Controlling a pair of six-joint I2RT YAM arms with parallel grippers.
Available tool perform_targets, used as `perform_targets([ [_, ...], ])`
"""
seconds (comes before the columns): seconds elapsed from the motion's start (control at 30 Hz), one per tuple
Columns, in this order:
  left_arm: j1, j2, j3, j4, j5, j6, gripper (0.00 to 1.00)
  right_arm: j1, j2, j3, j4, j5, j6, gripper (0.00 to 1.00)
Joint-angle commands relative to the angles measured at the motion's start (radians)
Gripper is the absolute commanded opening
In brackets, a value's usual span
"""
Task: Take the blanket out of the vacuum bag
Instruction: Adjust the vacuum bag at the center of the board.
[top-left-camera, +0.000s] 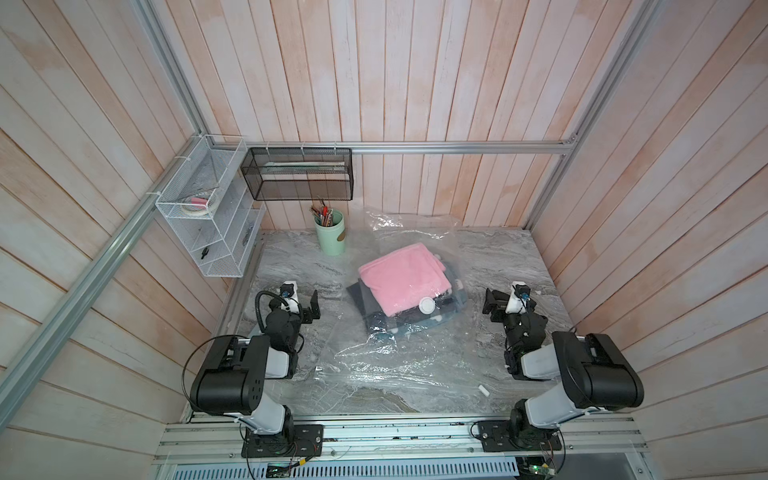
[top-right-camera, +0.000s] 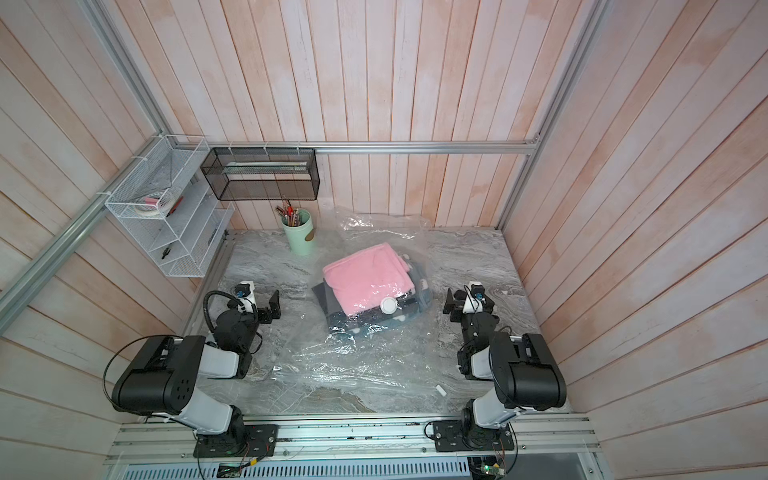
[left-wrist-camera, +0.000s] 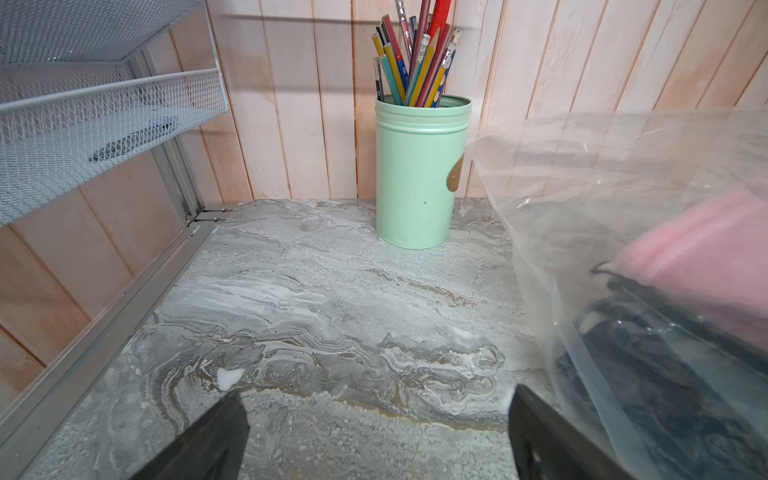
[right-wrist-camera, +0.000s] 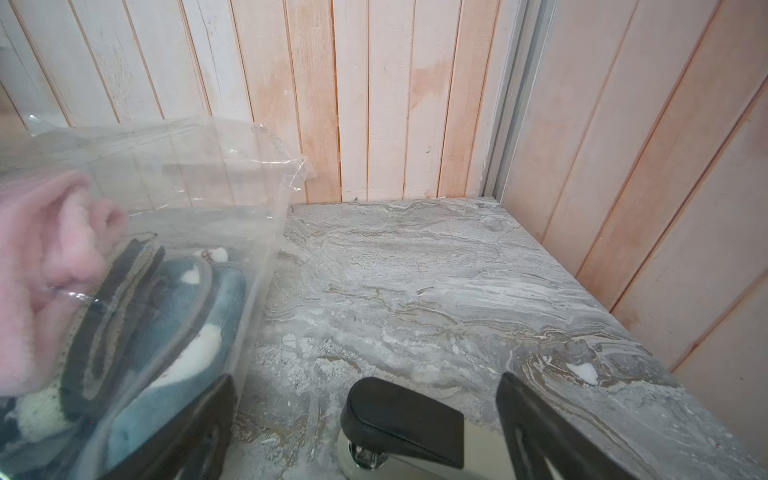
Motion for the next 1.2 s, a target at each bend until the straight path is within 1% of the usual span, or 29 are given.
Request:
perform_targets([
  [0.0, 0.005, -0.009, 0.014, 0.009, 0.006, 0.003, 1.0, -0.001, 0.01, 0.012, 0.005, 0.005, -0.003, 0.98],
  [0.17, 0.006, -0.009, 0.022, -0.004, -0.014, -0.004, 1.0, -0.001, 0.008, 0.012, 0.007, 0.004, -0.003, 0.98],
  [0.7, 0.008, -0.009, 0.023, -0.005, -0.016, -0.007, 1.0, -0.003, 0.008, 0.019, -0.007, 0.026, 0.005, 0.98],
  [0.73, 0.008, -0.01, 0.022, -0.004, -0.016, -0.007, 1.0, 0.0, 0.009, 0.018, -0.005, 0.03, 0.006, 0.97],
  [0.77, 0.008, -0.012, 0.015, 0.006, -0.026, -0.008, 1.0, 0.006, 0.005, 0.012, 0.004, 0.042, 0.001, 0.95],
  [0.8, 0.007, -0.025, 0.009, 0.015, -0.041, -0.013, 1.0, 0.026, 0.0, 0.008, 0.013, 0.084, -0.007, 0.94],
  [0.83, 0.008, -0.059, 0.004, 0.0, -0.065, -0.024, 1.0, 0.053, -0.019, 0.0, 0.009, 0.155, -0.023, 0.94],
  [0.9, -0.002, -0.152, 0.0, -0.076, -0.093, -0.017, 1.0, 0.072, -0.06, -0.044, 0.067, 0.184, -0.039, 0.94],
  [0.93, -0.028, -0.211, 0.006, -0.127, -0.141, 0.0, 1.0, 0.088, -0.1, -0.062, 0.063, 0.202, -0.055, 0.94],
  [0.97, -0.071, -0.269, 0.028, -0.203, -0.215, 0.014, 1.0, 0.11, -0.145, -0.066, 0.022, 0.218, -0.079, 0.93],
  [1.0, -0.101, -0.321, 0.054, -0.283, -0.256, 0.002, 1.0, 0.132, -0.183, -0.06, -0.026, 0.236, -0.099, 0.92],
  [1.03, -0.123, -0.374, 0.09, -0.381, -0.258, -0.036, 1.0, 0.155, -0.222, -0.042, -0.103, 0.262, -0.114, 0.92],
  [1.07, -0.129, -0.413, 0.138, -0.485, -0.23, -0.106, 1.0, 0.174, -0.259, -0.009, -0.195, 0.275, -0.115, 0.92],
  [1.13, -0.128, -0.431, 0.243, -0.685, -0.145, -0.239, 1.0, 0.194, -0.338, 0.086, -0.455, 0.232, -0.068, 0.91],
  [1.17, -0.129, -0.413, 0.299, -0.771, -0.084, -0.276, 1.0, 0.198, -0.371, 0.142, -0.568, 0.179, -0.044, 0.91],
])
